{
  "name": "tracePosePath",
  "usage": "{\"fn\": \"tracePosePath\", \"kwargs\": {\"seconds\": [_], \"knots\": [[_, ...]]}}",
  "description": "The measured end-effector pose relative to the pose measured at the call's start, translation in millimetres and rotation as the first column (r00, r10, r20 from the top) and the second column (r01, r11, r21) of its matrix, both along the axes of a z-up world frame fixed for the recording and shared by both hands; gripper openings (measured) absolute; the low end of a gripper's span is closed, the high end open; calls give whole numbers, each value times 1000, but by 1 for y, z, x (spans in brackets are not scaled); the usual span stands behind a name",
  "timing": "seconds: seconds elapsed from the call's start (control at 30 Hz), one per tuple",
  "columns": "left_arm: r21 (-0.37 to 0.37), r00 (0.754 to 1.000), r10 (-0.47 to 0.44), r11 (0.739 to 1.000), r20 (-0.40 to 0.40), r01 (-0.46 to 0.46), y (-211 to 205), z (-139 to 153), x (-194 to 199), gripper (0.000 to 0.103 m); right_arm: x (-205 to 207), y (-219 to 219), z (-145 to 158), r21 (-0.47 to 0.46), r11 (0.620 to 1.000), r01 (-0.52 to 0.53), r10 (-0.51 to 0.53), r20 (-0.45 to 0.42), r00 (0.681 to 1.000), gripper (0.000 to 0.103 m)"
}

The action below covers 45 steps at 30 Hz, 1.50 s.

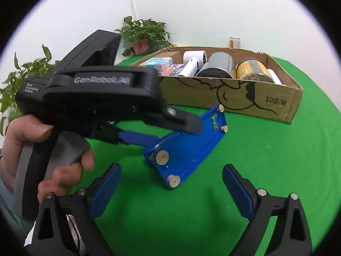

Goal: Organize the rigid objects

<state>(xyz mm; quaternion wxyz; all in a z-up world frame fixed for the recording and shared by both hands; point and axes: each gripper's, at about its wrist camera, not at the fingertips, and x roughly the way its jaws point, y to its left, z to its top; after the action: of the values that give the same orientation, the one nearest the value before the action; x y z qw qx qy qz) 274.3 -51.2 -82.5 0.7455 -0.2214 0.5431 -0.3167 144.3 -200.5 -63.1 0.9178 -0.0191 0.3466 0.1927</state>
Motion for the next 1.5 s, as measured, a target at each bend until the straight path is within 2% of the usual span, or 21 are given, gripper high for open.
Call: {"fn": "tracePosePath", "kwargs": {"seconds": [0.2,0.43,0.53,0.6,0.67,0.73,0.77,0.9,0.97,1.07,1.2,1.27,1.33,1.4,1.5], "knots": [[-83,997,-64,995,-43,60,-18,-7,-7,81,-3,-1,-2,-34,999,21,-21,12,1000,86],[-140,990,-130,983,-59,120,-35,-10,-11,79,9,-12,-11,-79,995,69,-71,-31,997,62],[-149,989,-136,981,-61,126,-39,-14,-12,79,11,-14,-14,-98,992,79,-81,-26,996,61],[-134,990,-134,983,-48,127,-44,-15,-10,74,11,-11,-15,-127,989,77,-79,-13,997,61],[-140,989,-137,982,-48,129,-47,-19,-10,73,13,-9,-16,-149,985,82,-84,-12,996,60],[-145,990,-133,982,-52,125,-45,-18,-12,73,15,-10,-16,-161,981,104,-107,-10,994,50],[-142,990,-135,982,-46,127,-47,-17,-13,73,16,-11,-17,-162,981,111,-115,-10,993,50],[-146,990,-140,980,-25,135,-41,-6,-21,73,22,-27,-14,-39,989,144,-146,-55,988,49],[-157,989,-148,977,-13,144,-31,3,-27,73,26,-43,-11,79,983,167,-159,-108,981,49],[-149,988,-155,976,23,157,-44,14,-27,73,34,-76,-10,292,934,205,-148,-205,967,49],[-177,981,-187,965,52,194,-62,25,-27,73,31,-106,-14,451,856,252,-137,-273,952,49],[-184,977,-205,960,60,213,-71,27,-27,73,24,-114,-14,457,842,286,-171,-277,946,52],[-203,972,-222,951,71,232,-81,28,-26,73,11,-117,-9,410,858,308,-216,-255,942,60],[-229,968,-243,940,69,252,-94,28,-22,73,4,-126,-6,393,855,339,-262,-237,936,64],[-212,962,-265,938,68,273,-108,26,-20,73,1,-144,-6,387,839,382,-307,-243,920,66]]}}
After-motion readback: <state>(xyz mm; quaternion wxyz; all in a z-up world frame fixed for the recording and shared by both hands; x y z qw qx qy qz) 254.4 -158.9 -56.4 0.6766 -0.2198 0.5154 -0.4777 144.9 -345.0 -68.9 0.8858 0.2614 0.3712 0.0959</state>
